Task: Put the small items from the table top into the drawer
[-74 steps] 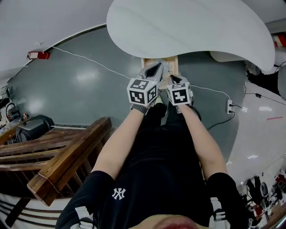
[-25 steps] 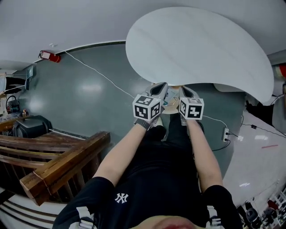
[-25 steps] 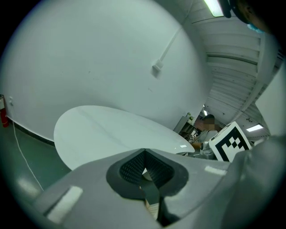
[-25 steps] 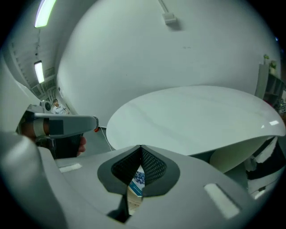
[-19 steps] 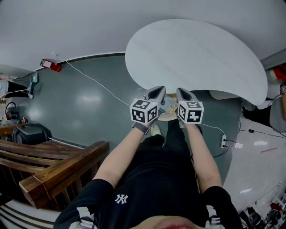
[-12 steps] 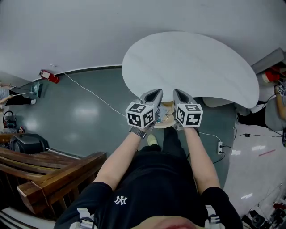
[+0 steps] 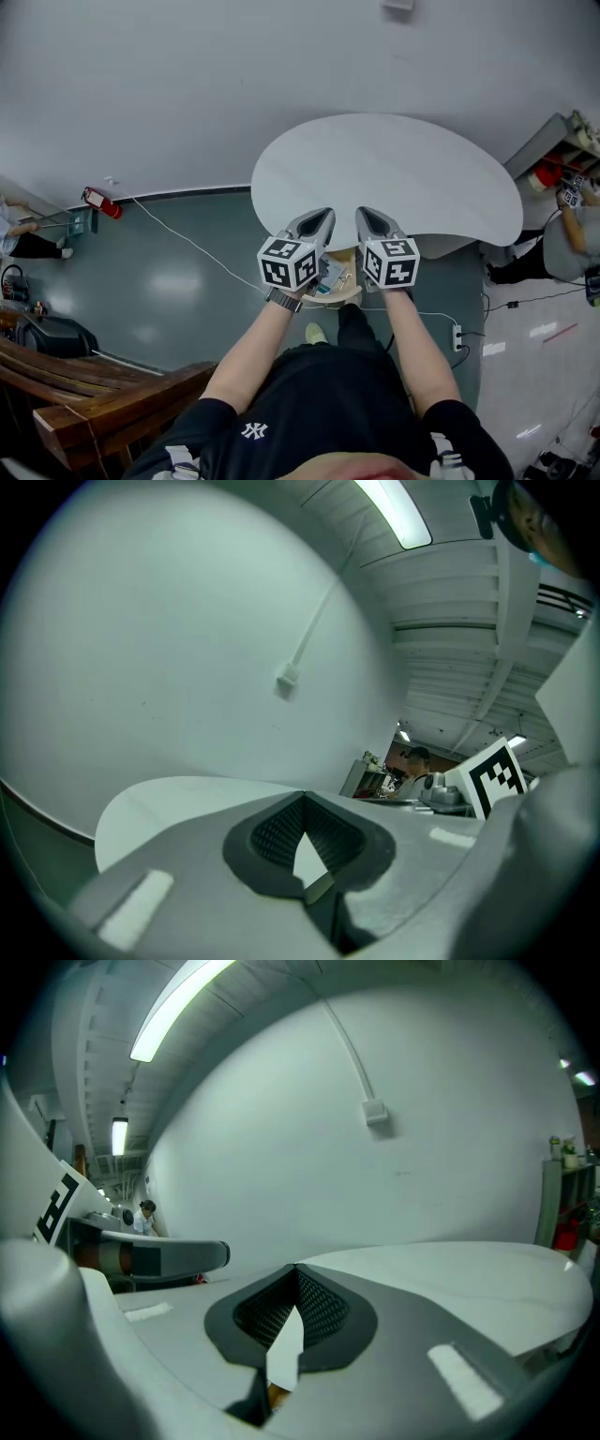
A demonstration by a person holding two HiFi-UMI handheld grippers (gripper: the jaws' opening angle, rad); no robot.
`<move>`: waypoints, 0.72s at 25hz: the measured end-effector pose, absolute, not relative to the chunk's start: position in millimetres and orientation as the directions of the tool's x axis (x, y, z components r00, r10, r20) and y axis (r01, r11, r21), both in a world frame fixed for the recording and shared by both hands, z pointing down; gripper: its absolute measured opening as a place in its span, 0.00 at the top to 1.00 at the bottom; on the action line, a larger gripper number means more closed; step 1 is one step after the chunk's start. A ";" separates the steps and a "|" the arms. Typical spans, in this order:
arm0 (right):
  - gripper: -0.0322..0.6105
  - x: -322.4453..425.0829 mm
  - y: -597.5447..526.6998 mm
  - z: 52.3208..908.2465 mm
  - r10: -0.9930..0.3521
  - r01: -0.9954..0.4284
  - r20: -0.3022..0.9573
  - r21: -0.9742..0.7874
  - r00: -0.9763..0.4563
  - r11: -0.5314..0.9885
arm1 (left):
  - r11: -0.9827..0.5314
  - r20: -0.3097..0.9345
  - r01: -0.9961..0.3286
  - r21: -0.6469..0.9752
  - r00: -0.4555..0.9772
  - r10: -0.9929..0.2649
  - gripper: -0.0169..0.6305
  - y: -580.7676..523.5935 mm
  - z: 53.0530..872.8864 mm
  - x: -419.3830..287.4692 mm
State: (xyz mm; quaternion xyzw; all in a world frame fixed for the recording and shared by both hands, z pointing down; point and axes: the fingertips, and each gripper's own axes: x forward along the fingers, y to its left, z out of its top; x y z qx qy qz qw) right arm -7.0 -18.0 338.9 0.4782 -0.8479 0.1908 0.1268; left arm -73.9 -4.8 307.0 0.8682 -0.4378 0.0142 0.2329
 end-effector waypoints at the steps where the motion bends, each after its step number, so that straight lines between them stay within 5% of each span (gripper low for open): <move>1: 0.92 -6.4 -19.2 331.7 -0.769 -0.860 0.386 -0.200 -0.510 0.470 | -0.515 0.222 -0.764 0.388 0.620 -0.753 0.97 -4.3 302.5 -72.5; 18: 0.92 -4.7 -28.9 267.5 -0.820 -0.864 0.274 -0.135 -0.503 0.485 | -0.566 0.134 -0.749 0.345 0.636 -0.760 0.97 -10.1 242.0 -69.6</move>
